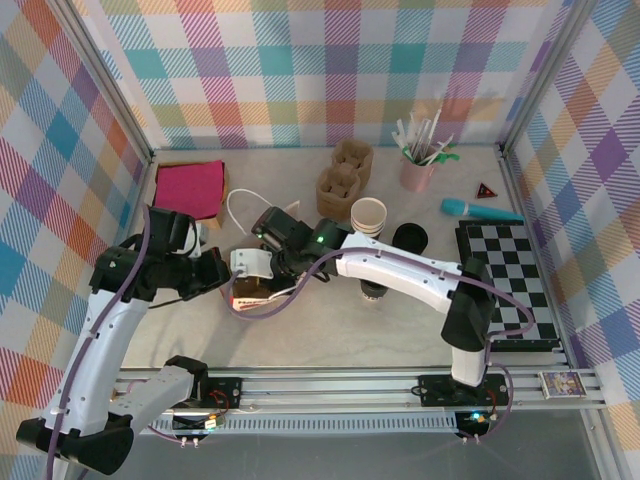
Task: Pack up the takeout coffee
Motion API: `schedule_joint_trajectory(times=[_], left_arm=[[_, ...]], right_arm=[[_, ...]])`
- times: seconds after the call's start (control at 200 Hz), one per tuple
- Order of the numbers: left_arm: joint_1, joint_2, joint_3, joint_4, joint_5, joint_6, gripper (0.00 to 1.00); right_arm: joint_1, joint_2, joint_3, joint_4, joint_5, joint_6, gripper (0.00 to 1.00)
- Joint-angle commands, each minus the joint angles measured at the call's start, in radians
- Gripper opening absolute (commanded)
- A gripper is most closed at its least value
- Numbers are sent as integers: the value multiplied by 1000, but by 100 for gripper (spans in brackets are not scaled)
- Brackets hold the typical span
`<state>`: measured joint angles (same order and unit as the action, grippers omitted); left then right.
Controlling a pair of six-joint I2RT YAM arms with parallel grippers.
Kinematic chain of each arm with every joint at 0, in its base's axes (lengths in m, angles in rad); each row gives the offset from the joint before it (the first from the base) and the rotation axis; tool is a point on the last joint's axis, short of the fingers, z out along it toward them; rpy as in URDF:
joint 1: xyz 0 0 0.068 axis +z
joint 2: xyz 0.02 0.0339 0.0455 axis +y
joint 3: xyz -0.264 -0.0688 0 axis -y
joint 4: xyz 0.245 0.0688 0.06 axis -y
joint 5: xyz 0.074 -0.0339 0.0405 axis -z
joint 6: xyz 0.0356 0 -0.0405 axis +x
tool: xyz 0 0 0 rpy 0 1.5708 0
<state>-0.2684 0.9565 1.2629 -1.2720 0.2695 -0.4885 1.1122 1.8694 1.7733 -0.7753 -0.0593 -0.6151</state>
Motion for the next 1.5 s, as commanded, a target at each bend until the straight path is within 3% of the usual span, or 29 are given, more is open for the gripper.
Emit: schedule_joint_trajectory(times=[0.0,0.135,0.415,0.785,1.005,1.27,1.495], left_arm=[[-8,4,41,-26,28,43,0],[-8,14,45,-23,65,53,0],[-8,41,39,-6,139,88,0],[-7,65,48,-8,154,114,0],[-8,65,52,-7,148,113,0],[-8,39,29,17,131,68,0],[-8,19,57,0,50,56,0]], right_arm=[[-19,80,43,-103,29,-58,0],[-36,151,143,-172,2,-65,0],[-31,290,333,-179,143,-14,0],[-40,433,592,-432,23,254,0],[-39,549,794,-569,56,448,0],[0,513,744,-539,60,559,0],[22,385,436,-417,92,666,0]])
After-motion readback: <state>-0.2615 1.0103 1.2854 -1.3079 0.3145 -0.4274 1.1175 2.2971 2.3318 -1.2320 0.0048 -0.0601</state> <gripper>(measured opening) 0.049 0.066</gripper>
